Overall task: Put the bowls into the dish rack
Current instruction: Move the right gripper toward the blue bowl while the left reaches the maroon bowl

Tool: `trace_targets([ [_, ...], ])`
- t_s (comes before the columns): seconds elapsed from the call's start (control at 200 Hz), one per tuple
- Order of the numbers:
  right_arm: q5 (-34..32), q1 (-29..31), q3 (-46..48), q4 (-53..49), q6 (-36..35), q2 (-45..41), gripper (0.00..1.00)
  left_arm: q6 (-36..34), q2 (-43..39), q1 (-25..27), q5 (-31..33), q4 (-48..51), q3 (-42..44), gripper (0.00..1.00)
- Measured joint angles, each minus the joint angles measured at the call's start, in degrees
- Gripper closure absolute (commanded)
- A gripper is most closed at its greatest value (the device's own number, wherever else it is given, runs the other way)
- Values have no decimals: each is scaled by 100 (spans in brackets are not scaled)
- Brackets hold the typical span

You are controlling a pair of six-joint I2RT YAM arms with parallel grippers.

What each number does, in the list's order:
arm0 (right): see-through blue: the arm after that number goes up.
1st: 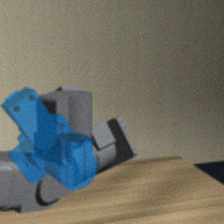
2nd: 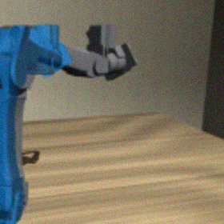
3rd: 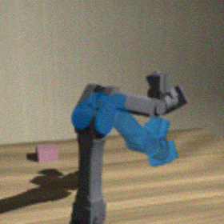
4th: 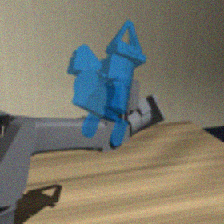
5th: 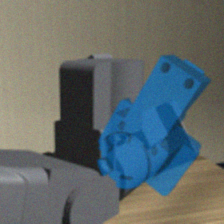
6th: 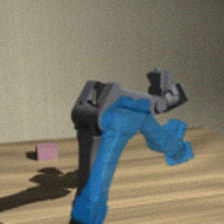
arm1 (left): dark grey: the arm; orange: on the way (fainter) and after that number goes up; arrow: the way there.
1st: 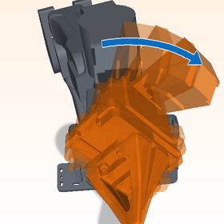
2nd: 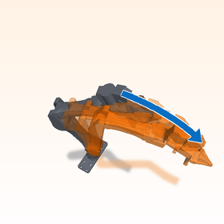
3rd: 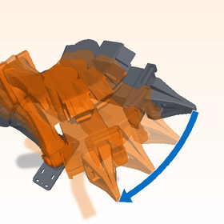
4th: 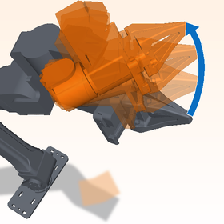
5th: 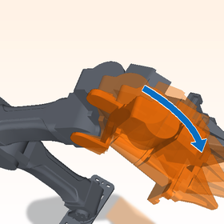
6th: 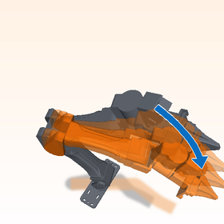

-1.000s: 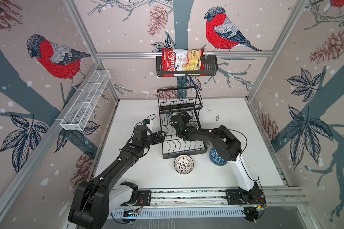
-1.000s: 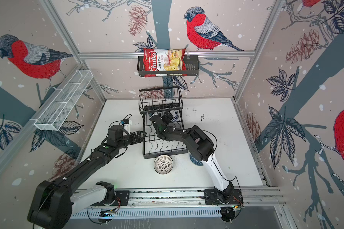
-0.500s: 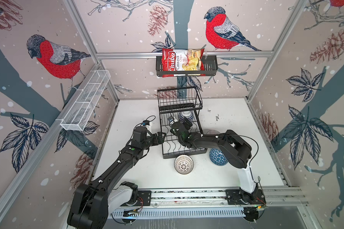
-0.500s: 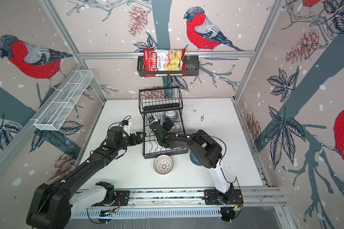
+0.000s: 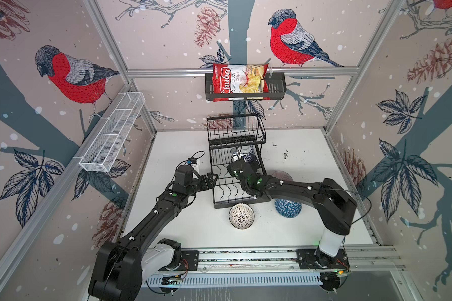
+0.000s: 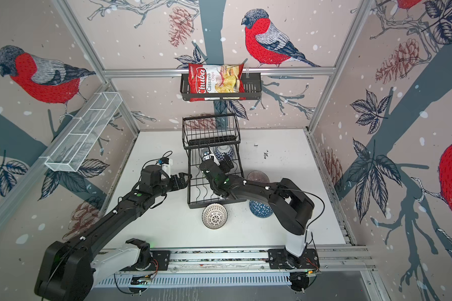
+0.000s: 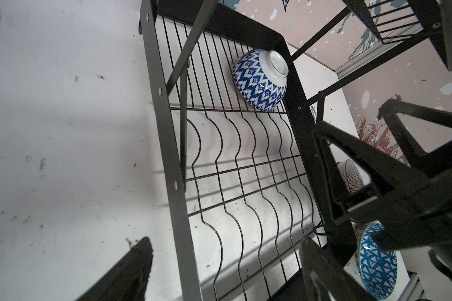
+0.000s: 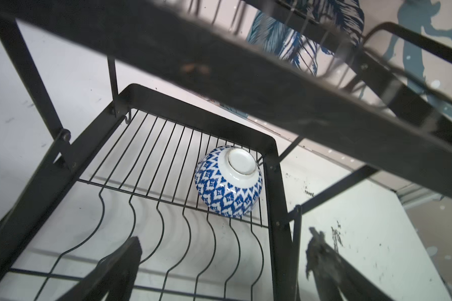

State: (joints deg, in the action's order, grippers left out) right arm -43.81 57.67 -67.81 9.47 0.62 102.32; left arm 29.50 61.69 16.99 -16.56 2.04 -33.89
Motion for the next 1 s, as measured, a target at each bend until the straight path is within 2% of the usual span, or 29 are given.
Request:
trace_targets([
  [0.125, -7, 0, 79, -487, 535, -374, 0, -9, -133, 225, 125, 308, -168, 13],
  [0.495, 225, -2, 645, -1606, 1775, -1670, 0, 92, -190, 1593, 1207, 1482, -713, 15],
  [0.725, 122, -162, 1108, -2155, 2308, -2295, 0, 590, -76, 2658, 1825, 2157, -850, 17],
  [1.001, -138, -328, 1552, -2796, 2802, -2865, 0, 1377, 494, 3709, 2000, 2518, -841, 21],
])
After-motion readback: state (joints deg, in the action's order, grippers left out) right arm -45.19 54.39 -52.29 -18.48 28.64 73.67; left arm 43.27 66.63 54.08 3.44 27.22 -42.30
